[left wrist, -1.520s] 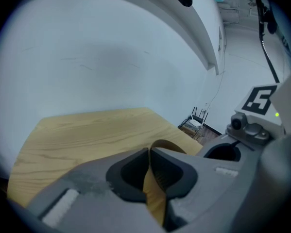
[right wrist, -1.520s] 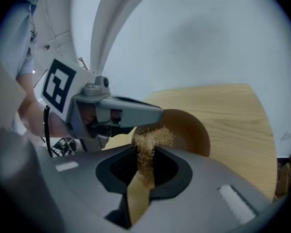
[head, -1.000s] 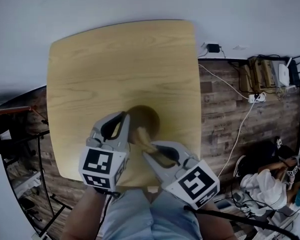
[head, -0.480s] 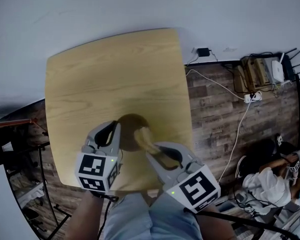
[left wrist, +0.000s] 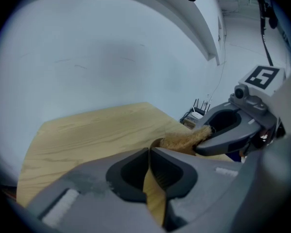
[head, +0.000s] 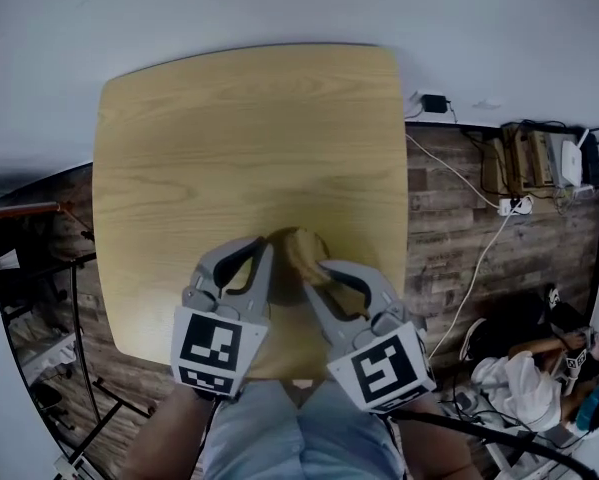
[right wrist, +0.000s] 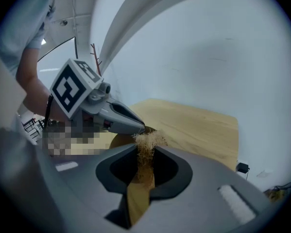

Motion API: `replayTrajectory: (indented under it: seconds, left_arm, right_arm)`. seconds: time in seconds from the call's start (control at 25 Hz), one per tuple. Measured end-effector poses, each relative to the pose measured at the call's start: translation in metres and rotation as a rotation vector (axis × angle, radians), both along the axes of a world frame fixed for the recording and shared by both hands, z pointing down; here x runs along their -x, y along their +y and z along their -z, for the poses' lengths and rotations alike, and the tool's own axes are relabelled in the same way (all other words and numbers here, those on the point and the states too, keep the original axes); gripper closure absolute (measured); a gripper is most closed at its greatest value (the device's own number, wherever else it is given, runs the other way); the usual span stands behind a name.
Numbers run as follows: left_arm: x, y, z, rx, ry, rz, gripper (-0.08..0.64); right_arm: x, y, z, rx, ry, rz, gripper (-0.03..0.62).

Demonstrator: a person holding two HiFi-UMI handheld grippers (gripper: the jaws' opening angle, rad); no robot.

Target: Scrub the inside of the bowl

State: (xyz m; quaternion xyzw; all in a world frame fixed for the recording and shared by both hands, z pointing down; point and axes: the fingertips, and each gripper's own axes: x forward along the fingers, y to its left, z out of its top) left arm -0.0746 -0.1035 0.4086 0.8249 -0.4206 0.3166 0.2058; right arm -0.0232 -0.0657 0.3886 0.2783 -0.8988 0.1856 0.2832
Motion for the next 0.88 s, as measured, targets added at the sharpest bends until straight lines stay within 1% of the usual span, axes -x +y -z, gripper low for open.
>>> replayTrajectory:
  seconds: [0.16,0.24,0.32,0.4,0.6,0.88]
  left_arm:
    - [0.001,-0.003,0.004,-0.006,0.011,-0.006,0.525]
    - [0.002,-0.006,0.007,-0.013,0.022,0.009,0.525]
    - [0.0,-0.008,0.009,-0.005,0.043,0.045,0.525]
    - [-0.001,-0.01,0.01,0.001,0.056,0.066,0.525]
    - [-0.004,-0.012,0.008,0.0,0.052,0.069,0.524]
    - [-0.006,-0.012,0.008,-0.004,0.036,0.065,0.523]
  right_arm:
    - [0.004,-0.004,-0.013,0.009,0.043,0.017,0.531]
    - [0.004,-0.004,-0.019,0.03,0.053,0.009,0.531]
    - [0.005,-0.003,-0.025,0.065,0.049,-0.003,0.531]
    - [0.006,0.0,-0.03,0.108,0.03,-0.017,0.532]
    - [0.011,0.012,-0.035,0.2,-0.061,-0.029,0.532]
    - [0.015,0.03,-0.026,0.268,-0.166,-0.015,0.532]
